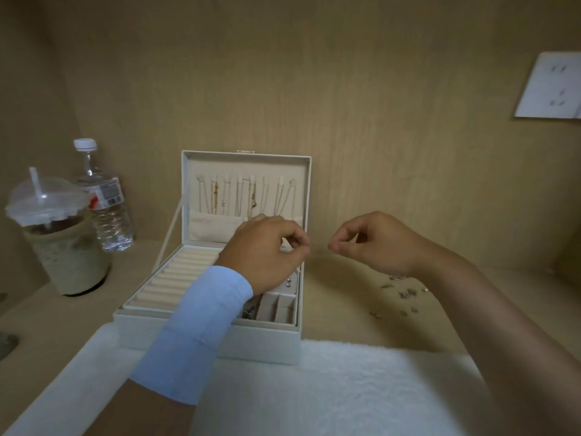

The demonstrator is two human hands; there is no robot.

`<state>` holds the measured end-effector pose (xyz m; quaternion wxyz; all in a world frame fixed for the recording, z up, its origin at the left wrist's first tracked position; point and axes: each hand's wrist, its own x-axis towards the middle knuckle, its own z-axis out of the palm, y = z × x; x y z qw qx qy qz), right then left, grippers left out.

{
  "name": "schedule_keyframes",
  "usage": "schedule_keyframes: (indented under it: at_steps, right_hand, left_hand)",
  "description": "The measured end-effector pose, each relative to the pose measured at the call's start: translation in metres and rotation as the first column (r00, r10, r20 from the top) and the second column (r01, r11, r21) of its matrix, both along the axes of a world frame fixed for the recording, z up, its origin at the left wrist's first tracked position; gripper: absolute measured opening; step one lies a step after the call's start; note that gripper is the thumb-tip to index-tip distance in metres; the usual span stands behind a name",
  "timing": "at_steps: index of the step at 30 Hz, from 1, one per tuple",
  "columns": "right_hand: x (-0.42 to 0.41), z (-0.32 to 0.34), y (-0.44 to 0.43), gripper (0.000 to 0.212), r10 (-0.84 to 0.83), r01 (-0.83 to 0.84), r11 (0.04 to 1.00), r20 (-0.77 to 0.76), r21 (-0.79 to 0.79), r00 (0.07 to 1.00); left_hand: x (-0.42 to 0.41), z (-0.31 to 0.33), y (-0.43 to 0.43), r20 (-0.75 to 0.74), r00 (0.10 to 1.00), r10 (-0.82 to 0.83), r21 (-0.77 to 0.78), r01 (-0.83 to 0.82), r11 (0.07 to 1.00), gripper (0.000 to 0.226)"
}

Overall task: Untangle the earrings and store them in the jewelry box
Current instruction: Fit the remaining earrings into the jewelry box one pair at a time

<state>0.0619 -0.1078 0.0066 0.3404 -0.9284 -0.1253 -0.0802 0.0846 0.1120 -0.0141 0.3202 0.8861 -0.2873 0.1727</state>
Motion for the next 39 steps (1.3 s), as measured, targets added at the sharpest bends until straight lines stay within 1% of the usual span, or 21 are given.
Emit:
schedule_keyframes:
  at_steps: [2, 3, 6, 9, 10, 12, 14, 18, 24, 26, 29, 32, 34, 36, 37, 39]
  right_hand:
    - [-0.010, -0.001, -0.024, 0.006, -0.025, 0.022, 0.995, -0.031, -0.097, 0.999]
    - [-0.014, -0.003, -0.035, 0.005, -0.048, 0.041, 0.989, -0.044, -0.142, 0.998]
    - [-0.025, -0.013, -0.064, 0.012, -0.100, 0.076, 0.982, -0.136, -0.173, 0.986]
    - [-0.029, -0.024, -0.080, 0.021, -0.089, 0.038, 0.966, -0.192, -0.257, 0.977]
    - [-0.029, -0.026, -0.082, 0.019, -0.090, 0.031, 0.962, -0.206, -0.272, 0.975]
    - [-0.028, -0.031, -0.083, 0.013, -0.087, 0.020, 0.964, -0.243, -0.265, 0.966]
    - [-0.027, -0.036, -0.079, 0.009, -0.089, 0.011, 0.959, -0.263, -0.284, 0.961]
    - [-0.025, -0.040, -0.071, 0.022, -0.108, 0.013, 0.937, -0.254, -0.350, 0.961]
    - [-0.026, -0.044, -0.060, 0.028, -0.141, 0.040, 0.915, -0.224, -0.401, 0.964]
    - [-0.024, -0.047, -0.058, 0.024, -0.135, 0.038, 0.922, -0.228, -0.385, 0.964]
    - [-0.022, -0.052, -0.057, 0.012, -0.099, 0.008, 0.935, -0.241, -0.353, 0.966]
    - [-0.022, -0.053, -0.056, 0.003, -0.057, -0.015, 0.962, -0.254, -0.274, 0.966]
    - [-0.021, -0.051, -0.057, 0.011, -0.048, 0.002, 0.981, -0.233, -0.195, 0.971]
    - [-0.020, -0.047, -0.058, 0.020, -0.072, 0.058, 0.995, -0.189, -0.078, 0.979]
    - [-0.020, -0.045, -0.057, 0.020, -0.082, 0.081, 0.997, -0.161, -0.009, 0.984]
    - [-0.022, -0.039, -0.053, 0.011, -0.082, 0.105, 0.980, -0.141, 0.166, 0.987]
  left_hand:
    - [-0.007, 0.004, -0.026, -0.021, 0.998, -0.064, 0.014, 0.064, 0.998, 0.006]
    - [-0.009, 0.004, -0.040, -0.056, 0.994, -0.096, 0.035, 0.098, 0.995, 0.007]
    - [-0.010, -0.001, -0.080, -0.221, 0.963, -0.152, 0.156, 0.189, 0.970, 0.008]
    - [-0.008, -0.011, -0.110, -0.336, 0.935, -0.112, 0.352, 0.235, 0.906, 0.015]
    - [-0.008, -0.015, -0.116, -0.366, 0.926, -0.089, 0.402, 0.244, 0.883, 0.018]
    - [-0.007, -0.022, -0.122, -0.413, 0.909, -0.057, 0.452, 0.259, 0.853, 0.022]
    - [-0.006, -0.027, -0.123, -0.424, 0.904, -0.047, 0.465, 0.262, 0.846, 0.023]
    - [-0.005, -0.032, -0.121, -0.410, 0.911, -0.041, 0.451, 0.242, 0.859, 0.017]
    - [-0.004, -0.036, -0.121, -0.411, 0.912, -0.019, 0.407, 0.202, 0.891, 0.005]
    - [-0.003, -0.035, -0.119, -0.404, 0.915, -0.006, 0.395, 0.181, 0.901, 0.003]
    - [-0.002, -0.032, -0.116, -0.391, 0.921, 0.012, 0.365, 0.143, 0.920, 0.007]
    - [-0.002, -0.028, -0.115, -0.367, 0.930, 0.002, 0.338, 0.132, 0.932, 0.006]
    - [-0.003, -0.024, -0.113, -0.352, 0.936, -0.005, 0.299, 0.117, 0.947, 0.006]
    - [-0.002, -0.019, -0.107, -0.361, 0.932, -0.023, 0.208, 0.105, 0.973, 0.005]
    - [-0.001, -0.016, -0.103, -0.370, 0.928, -0.043, 0.149, 0.105, 0.983, 0.007]
    - [0.003, -0.012, -0.093, -0.377, 0.922, -0.090, 0.029, 0.109, 0.994, 0.010]
